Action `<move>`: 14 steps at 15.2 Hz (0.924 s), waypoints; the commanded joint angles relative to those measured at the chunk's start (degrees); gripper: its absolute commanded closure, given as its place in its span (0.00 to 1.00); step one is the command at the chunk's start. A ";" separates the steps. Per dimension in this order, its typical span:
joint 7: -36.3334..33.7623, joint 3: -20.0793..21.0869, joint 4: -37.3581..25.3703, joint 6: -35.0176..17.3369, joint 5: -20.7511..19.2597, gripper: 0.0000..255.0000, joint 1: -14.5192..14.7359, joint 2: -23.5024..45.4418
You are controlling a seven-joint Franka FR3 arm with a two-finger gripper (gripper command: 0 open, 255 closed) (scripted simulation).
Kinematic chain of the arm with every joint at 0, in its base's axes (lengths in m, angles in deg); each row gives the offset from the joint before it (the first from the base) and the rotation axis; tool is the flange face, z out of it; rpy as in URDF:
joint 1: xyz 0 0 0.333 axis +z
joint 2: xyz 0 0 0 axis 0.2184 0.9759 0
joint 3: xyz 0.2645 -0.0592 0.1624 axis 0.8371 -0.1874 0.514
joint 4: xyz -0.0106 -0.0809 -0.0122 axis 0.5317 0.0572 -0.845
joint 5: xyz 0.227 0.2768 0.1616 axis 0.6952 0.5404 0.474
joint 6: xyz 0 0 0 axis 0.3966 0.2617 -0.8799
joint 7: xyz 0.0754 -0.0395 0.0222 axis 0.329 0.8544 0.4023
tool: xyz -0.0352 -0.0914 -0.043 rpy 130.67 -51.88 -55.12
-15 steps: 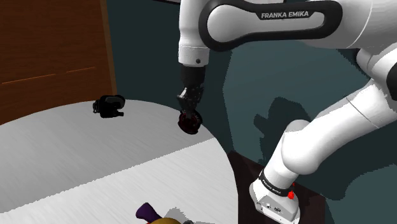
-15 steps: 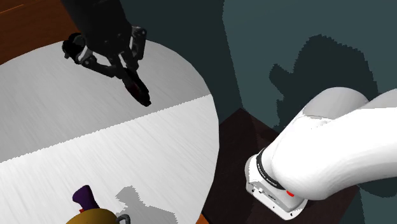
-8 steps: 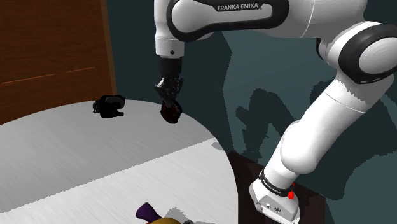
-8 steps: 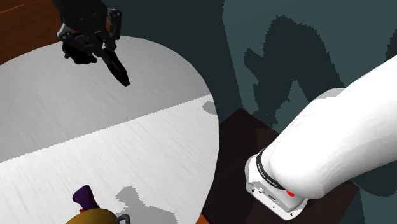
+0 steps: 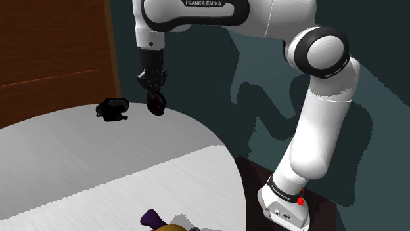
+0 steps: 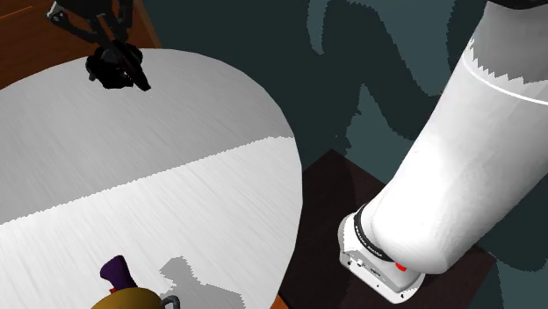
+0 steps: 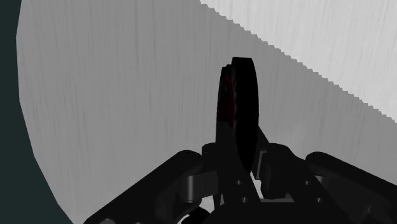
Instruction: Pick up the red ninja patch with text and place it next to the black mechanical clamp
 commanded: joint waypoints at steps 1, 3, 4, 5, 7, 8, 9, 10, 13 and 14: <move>-0.24 -0.21 -7.04 1.84 -1.79 1.00 0.60 5.46; -0.42 -0.53 -15.57 4.67 -3.57 1.00 1.70 11.40; -0.44 -0.75 -20.50 6.42 -4.48 1.00 2.42 14.67; -0.39 -1.02 -26.10 8.51 -5.43 1.00 3.31 18.26; -0.19 -1.47 -32.12 10.37 -6.41 1.00 4.41 22.45; -0.17 -1.46 -30.68 9.32 -6.30 1.00 4.19 22.06; -0.15 -1.44 -29.31 8.32 -6.22 1.00 3.99 21.71; -0.14 -1.43 -28.02 7.34 -6.15 1.00 3.80 21.40; -0.09 -1.41 -24.51 4.56 -5.98 1.00 3.33 20.69; -0.07 -1.41 -23.44 3.67 -5.94 1.00 3.20 20.52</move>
